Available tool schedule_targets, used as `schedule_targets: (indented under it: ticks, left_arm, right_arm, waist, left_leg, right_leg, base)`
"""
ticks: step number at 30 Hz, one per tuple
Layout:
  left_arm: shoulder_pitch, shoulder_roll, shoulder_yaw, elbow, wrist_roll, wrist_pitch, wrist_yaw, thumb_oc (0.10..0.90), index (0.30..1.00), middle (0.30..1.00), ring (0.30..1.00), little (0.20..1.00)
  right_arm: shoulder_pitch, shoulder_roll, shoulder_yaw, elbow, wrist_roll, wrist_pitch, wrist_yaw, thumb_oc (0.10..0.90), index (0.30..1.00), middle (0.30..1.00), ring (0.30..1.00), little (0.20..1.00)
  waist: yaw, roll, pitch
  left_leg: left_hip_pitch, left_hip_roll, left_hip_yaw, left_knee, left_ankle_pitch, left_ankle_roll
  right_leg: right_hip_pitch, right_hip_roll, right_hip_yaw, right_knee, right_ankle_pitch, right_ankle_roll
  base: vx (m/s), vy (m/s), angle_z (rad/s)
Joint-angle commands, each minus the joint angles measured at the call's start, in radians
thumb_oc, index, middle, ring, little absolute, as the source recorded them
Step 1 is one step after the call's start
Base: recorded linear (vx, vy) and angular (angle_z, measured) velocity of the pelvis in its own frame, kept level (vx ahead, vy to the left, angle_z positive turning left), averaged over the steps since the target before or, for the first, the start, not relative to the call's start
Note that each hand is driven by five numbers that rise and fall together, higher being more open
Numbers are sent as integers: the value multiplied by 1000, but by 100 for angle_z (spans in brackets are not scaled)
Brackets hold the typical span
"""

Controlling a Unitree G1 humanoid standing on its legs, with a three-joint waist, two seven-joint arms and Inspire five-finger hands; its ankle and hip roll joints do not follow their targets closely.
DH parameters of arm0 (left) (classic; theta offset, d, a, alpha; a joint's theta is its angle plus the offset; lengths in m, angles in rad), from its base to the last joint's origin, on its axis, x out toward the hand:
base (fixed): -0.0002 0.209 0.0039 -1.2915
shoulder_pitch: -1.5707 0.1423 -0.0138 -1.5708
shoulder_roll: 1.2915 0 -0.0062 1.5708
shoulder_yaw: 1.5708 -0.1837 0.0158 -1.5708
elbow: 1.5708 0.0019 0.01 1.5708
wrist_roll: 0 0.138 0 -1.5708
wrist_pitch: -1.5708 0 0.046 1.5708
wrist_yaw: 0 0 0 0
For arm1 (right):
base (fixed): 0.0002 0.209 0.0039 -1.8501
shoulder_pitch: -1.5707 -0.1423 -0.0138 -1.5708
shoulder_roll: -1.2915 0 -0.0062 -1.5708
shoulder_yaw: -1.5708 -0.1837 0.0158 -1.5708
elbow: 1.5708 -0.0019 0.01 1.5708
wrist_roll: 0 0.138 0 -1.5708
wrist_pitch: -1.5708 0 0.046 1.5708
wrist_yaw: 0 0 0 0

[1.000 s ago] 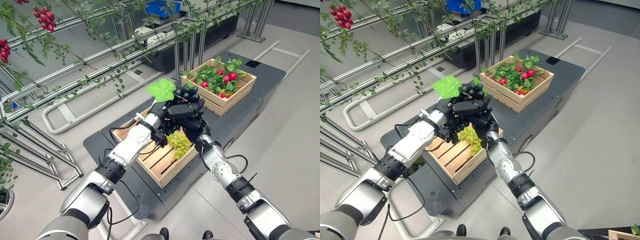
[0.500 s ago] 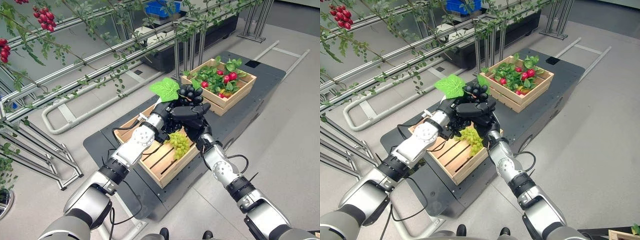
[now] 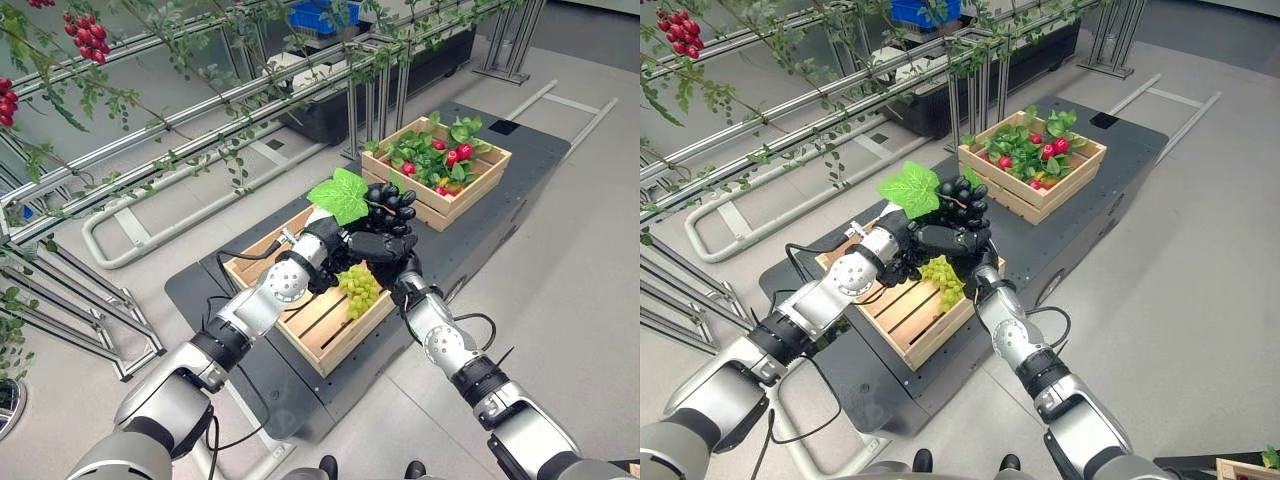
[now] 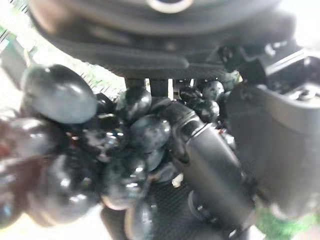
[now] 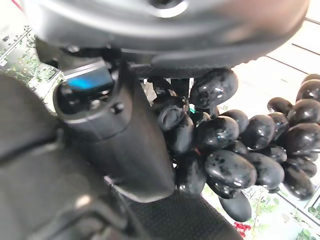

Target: Pick up the fruits from the basket on one side to the basket on the other side

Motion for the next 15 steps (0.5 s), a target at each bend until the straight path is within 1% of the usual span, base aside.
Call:
schedule_targets:
  ticks: [1, 3, 5, 6, 8, 12, 15]
  left_arm:
    - [-152, 245, 122, 220, 165, 30, 282, 800, 900, 900, 900, 900]
    - [-139, 267, 133, 183, 245, 1, 385, 800, 900, 900, 900, 900]
    - [-132, 270, 139, 170, 264, -6, 409, 800, 900, 900, 900, 900]
    - [-119, 272, 155, 150, 299, -27, 466, 800, 900, 900, 900, 900]
    - [-100, 268, 175, 127, 351, -48, 522, 800, 900, 900, 900, 900]
    - [-87, 262, 190, 99, 436, -76, 594, 800, 900, 900, 900, 900]
    - [-81, 265, 198, 69, 473, -88, 616, 800, 900, 900, 900, 900]
  right_arm:
    - [45, -30, -109, -20, 57, -103, 115, 400, 300, 300, 300, 300]
    - [86, -31, -118, -15, 64, -99, 133, 400, 300, 300, 300, 300]
    - [96, -30, -121, -16, 65, -97, 137, 400, 300, 300, 300, 300]
    - [116, -29, -129, -17, 63, -90, 143, 400, 300, 300, 300, 300]
    - [136, -25, -133, -18, 61, -87, 148, 400, 300, 300, 300, 300]
    - [156, -18, -137, -16, 56, -82, 158, 400, 300, 300, 300, 300]
    - [168, -13, -139, -17, 53, -77, 160, 400, 300, 300, 300, 300]
  waist:
    - [-22, -38, -142]
    - [-22, -40, -143]
    - [-22, -41, -144]
    - [-23, -42, -145]
    - [-23, -44, -147]
    - [-25, -46, -150]
    - [-26, -48, -152]
  left_leg:
    - [-41, -27, -5, 0, -67, -12]
    - [-42, -26, -4, 0, -67, -12]
    - [-42, -26, -4, 0, -67, -13]
    - [-42, -27, -6, 0, -68, -13]
    - [-41, -27, -6, 0, -69, -14]
    - [-40, -29, -7, 0, -70, -14]
    - [-40, -30, -8, 0, -71, -13]
  right_leg:
    - [29, -38, 3, 1, -68, 1]
    - [28, -38, 0, 1, -68, 1]
    - [28, -38, 0, 1, -68, 1]
    - [28, -37, -1, 1, -68, -1]
    - [30, -36, -2, 1, -70, -2]
    - [32, -36, -3, 1, -72, -3]
    - [33, -36, -3, 1, -72, -3]
  base:
    - [0, 0, 0]
    - [0, 0, 0]
    - [0, 0, 0]
    - [0, 0, 0]
    - [0, 0, 0]
    - [0, 0, 0]
    - [0, 0, 0]
